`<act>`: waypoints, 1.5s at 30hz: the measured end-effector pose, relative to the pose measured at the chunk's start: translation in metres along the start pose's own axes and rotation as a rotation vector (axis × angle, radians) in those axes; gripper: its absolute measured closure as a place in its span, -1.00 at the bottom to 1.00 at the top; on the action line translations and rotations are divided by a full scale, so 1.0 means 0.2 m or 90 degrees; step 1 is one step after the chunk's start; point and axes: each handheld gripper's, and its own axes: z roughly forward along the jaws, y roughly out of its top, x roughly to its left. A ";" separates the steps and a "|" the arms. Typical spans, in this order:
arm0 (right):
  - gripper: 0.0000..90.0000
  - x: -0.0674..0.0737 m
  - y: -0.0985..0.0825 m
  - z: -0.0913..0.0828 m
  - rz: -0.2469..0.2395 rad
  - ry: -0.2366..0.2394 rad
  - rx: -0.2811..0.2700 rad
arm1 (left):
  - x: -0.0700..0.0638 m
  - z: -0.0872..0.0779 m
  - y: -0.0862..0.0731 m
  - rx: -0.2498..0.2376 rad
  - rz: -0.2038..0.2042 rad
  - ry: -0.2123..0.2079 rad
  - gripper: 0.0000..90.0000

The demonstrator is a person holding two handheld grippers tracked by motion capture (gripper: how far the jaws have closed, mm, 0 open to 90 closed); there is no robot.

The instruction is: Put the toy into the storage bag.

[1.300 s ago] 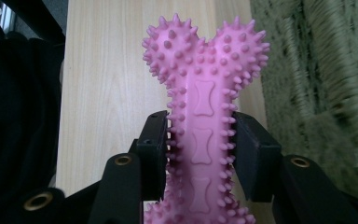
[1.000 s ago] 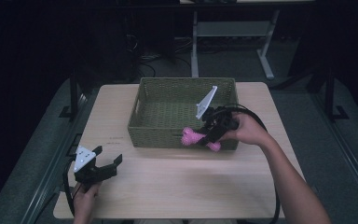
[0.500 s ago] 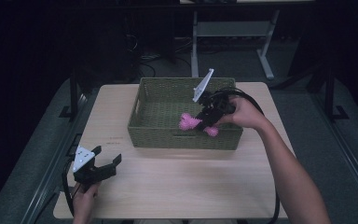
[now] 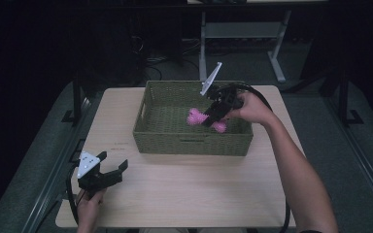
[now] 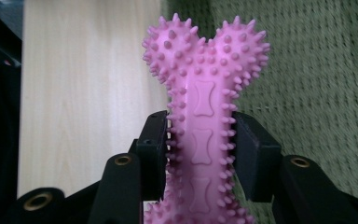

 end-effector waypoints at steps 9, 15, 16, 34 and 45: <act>0.28 -0.08 0.00 0.05 0.024 0.000 0.006 | 0.01 0.00 0.00 -0.001 0.000 0.001 -0.69; 0.28 -0.12 -0.01 0.09 0.030 0.001 0.012 | 0.00 0.00 0.00 0.000 0.003 -0.001 -0.69; 0.28 -0.13 -0.02 0.09 0.036 0.000 0.014 | 0.00 0.01 0.00 0.001 0.005 -0.003 -0.69; 0.27 -0.18 -0.06 0.21 0.058 0.013 0.033 | 0.00 0.00 0.00 0.002 0.005 -0.003 -0.69; 0.27 -0.19 -0.07 0.29 0.067 0.021 0.047 | 0.00 0.00 0.00 0.000 0.005 -0.004 -0.69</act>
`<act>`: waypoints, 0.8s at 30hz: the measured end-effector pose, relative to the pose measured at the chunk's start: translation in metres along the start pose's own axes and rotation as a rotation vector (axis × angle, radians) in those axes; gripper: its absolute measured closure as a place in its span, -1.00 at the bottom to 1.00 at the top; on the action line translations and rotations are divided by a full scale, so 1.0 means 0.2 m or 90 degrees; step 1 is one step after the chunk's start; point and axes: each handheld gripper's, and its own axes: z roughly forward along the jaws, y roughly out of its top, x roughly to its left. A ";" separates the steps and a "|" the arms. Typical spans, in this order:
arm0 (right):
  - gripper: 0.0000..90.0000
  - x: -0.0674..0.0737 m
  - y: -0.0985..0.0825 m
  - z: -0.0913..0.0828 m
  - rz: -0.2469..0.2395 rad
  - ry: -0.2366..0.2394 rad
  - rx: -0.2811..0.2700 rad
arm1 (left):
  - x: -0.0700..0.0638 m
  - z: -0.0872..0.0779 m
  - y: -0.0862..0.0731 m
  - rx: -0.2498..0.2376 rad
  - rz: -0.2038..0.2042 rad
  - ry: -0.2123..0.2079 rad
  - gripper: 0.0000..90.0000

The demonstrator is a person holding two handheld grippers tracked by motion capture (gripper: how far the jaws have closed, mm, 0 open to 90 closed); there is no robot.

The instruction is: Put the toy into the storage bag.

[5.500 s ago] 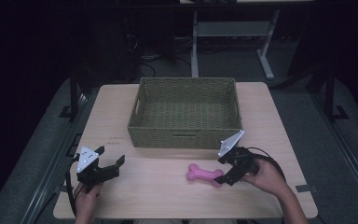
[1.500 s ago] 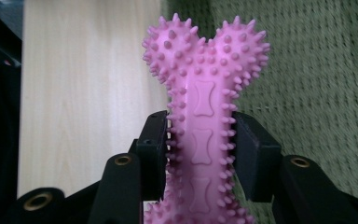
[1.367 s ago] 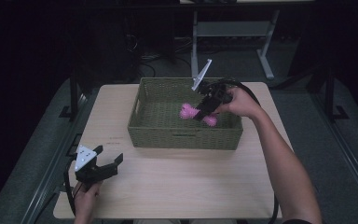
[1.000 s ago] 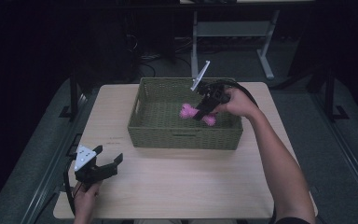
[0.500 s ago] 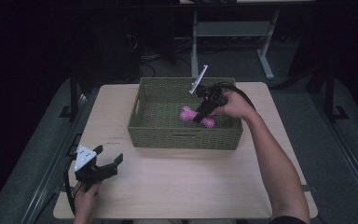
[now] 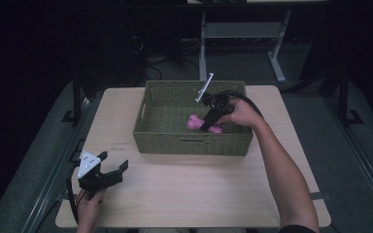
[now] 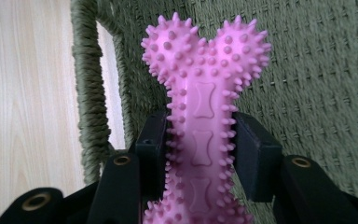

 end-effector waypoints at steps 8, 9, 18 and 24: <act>0.18 -0.02 -0.02 0.00 0.020 0.004 -0.016 | 0.00 0.00 0.00 0.001 0.002 -0.001 -0.69; 0.18 -0.02 -0.02 0.00 0.022 0.002 -0.018 | 0.00 0.00 0.00 0.001 0.002 -0.001 -0.69; 0.06 -0.01 -0.04 -0.01 0.031 -0.007 -0.009 | -0.01 0.00 0.00 0.001 0.002 -0.001 -0.69; 0.01 0.00 -0.07 0.00 0.041 -0.007 -0.017 | -0.01 0.00 0.00 0.000 0.001 -0.002 -0.69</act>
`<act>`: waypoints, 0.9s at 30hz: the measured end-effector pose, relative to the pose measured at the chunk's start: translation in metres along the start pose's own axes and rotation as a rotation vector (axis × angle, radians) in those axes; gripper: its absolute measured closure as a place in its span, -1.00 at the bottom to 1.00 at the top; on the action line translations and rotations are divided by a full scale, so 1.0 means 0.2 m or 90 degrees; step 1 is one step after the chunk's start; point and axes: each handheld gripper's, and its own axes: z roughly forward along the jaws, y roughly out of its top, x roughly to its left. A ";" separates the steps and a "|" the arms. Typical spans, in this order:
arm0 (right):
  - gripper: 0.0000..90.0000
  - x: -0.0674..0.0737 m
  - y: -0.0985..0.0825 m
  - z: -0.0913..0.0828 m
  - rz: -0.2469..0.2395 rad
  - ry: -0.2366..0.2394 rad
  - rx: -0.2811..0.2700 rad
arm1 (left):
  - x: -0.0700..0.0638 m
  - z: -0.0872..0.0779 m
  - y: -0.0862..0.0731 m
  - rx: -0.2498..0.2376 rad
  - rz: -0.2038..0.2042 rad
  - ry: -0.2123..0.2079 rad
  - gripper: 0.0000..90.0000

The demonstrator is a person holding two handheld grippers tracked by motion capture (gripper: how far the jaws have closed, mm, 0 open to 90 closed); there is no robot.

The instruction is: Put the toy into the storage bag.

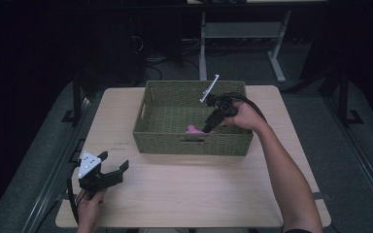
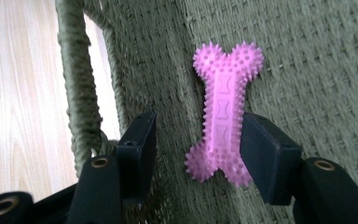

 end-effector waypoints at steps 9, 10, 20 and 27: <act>-0.10 0.04 -0.03 -0.06 0.009 -0.014 -0.015 | -0.01 0.00 0.00 0.001 0.002 -0.002 -0.69; -0.10 0.04 -0.02 -0.07 0.005 -0.013 -0.020 | -0.01 0.00 0.00 0.000 0.002 -0.002 -0.69; -0.18 0.07 -0.04 -0.13 0.011 -0.028 -0.029 | -0.01 0.00 0.00 0.001 0.001 -0.001 -0.69; -0.18 0.07 -0.05 -0.15 0.018 -0.034 -0.036 | -0.01 0.00 0.00 0.001 0.002 -0.001 -0.69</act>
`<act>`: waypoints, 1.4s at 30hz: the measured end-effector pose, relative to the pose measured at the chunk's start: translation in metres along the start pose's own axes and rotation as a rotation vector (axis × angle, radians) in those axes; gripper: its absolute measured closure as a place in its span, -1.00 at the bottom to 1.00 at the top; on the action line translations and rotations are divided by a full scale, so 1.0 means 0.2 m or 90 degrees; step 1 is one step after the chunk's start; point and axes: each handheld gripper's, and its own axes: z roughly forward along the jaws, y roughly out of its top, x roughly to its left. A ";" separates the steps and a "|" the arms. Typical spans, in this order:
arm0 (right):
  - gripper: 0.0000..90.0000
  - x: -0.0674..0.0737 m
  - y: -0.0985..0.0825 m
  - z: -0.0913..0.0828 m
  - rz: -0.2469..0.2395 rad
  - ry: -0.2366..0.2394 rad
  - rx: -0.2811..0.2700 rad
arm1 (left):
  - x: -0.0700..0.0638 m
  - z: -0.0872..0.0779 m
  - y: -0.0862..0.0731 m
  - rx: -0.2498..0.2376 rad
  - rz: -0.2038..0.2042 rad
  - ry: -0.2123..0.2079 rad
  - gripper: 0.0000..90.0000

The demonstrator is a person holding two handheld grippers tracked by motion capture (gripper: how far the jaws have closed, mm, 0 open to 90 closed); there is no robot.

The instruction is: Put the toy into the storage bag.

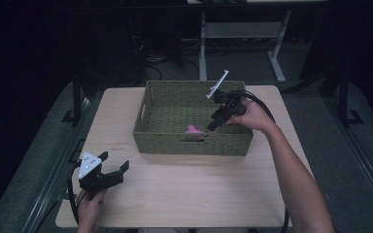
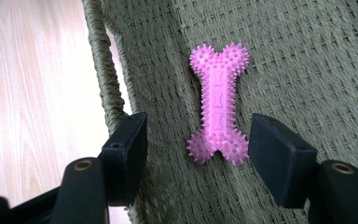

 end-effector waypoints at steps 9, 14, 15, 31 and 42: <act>-0.20 0.02 -0.01 -0.07 0.003 -0.012 -0.018 | 0.00 0.00 0.00 0.001 0.001 -0.001 -0.69; -0.21 0.04 -0.02 -0.11 0.006 -0.018 -0.031 | -0.01 0.00 0.00 0.002 0.005 -0.003 -0.69; -0.22 0.04 -0.03 -0.12 0.005 -0.018 -0.031 | -0.01 0.00 0.00 0.004 0.004 -0.003 -0.69; -0.28 0.16 -0.08 -0.23 -0.012 -0.032 -0.047 | -0.01 0.00 0.00 0.001 0.003 -0.001 -0.69; -0.30 0.20 -0.14 -0.26 -0.013 -0.039 -0.054 | -0.01 0.00 0.00 0.002 0.004 -0.001 -0.69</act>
